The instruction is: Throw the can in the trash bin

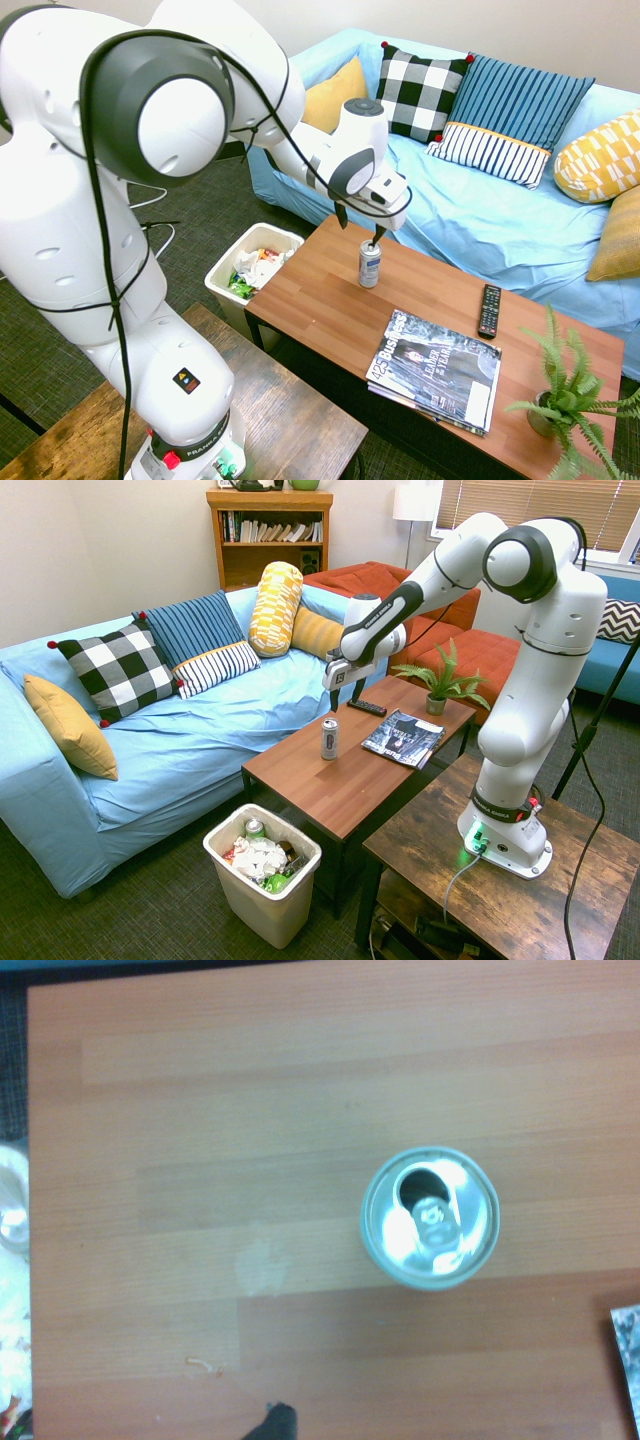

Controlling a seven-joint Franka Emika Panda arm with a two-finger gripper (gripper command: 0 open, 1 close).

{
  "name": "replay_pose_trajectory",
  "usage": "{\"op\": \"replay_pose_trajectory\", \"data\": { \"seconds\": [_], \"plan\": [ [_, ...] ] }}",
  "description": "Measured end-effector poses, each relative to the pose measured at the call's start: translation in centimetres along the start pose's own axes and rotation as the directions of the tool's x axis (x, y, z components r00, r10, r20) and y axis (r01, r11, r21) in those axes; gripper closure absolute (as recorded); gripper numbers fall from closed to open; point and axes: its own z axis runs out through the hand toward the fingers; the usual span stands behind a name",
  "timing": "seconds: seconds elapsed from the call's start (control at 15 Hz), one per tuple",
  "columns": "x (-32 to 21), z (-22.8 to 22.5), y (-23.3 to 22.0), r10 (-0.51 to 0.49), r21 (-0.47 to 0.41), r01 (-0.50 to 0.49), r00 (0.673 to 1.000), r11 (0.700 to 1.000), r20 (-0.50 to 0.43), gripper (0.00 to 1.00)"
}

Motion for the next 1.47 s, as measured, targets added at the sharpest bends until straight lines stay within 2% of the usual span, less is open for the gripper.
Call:
{"op": "replay_pose_trajectory", "data": {
  "seconds": [0.53, 1.13, 1.47],
  "plan": [
    [2.2, 4.5, -3.1, -0.008, -0.022, 0.009, 0.999, 1.000, 0.039, 0.00],
    [4.6, 11.0, -4.6, 0.080, -0.067, -0.075, 0.994, 0.995, 0.072, 0.00],
    [5.0, 13.0, -4.6, 0.110, -0.085, -0.103, 0.990, 0.991, 0.084, 0.00]
  ]
}}
